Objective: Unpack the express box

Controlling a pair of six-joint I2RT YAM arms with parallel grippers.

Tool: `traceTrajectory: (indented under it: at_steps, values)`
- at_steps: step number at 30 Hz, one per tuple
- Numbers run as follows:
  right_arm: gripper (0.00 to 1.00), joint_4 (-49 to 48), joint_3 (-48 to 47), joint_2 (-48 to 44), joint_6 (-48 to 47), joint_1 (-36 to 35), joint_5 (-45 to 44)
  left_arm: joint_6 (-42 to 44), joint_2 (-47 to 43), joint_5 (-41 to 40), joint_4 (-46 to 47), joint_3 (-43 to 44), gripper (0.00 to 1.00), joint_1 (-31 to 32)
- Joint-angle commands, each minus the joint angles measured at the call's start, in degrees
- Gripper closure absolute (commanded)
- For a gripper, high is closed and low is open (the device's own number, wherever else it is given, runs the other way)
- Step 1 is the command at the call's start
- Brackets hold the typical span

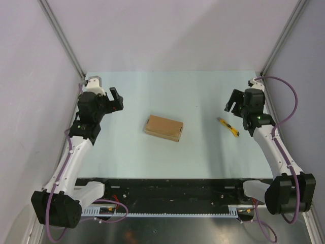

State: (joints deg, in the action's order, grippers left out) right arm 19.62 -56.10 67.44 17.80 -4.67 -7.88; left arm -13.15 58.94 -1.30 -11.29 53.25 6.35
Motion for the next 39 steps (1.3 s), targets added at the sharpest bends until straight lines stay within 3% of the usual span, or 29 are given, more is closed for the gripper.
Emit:
traceTrajectory:
  at_steps: [1, 6, 12, 19, 24, 39]
  values:
    - [0.19, 3.0, -2.1, 0.7, 1.0, -0.3, -2.8, -2.1, -1.7, -1.4, 1.3, -0.2, 0.0, -0.2]
    - [0.18, 5.7, -2.1, 1.6, 0.3, -2.6, -7.4, -7.6, -1.5, -7.6, 1.2, -1.4, 0.0, -0.5]
    - [0.17, 9.9, -2.1, 2.9, -1.3, -6.7, -12.9, -11.2, 0.6, -1.6, 1.2, -0.8, 0.0, -0.5]
    - [0.18, 12.5, -2.2, 6.8, -2.9, -6.4, -13.8, -10.5, 6.2, 12.1, 1.2, -2.1, 0.05, -0.5]
    - [0.17, 11.7, -3.4, 14.7, -15.4, -3.3, 0.0, -11.2, 9.5, 13.5, 1.2, -1.3, 0.05, -0.5]
    - [0.2, 11.8, -12.0, 31.6, -22.4, 3.9, 11.8, -13.9, 17.1, 17.4, 1.2, 4.2, 0.05, -0.5]
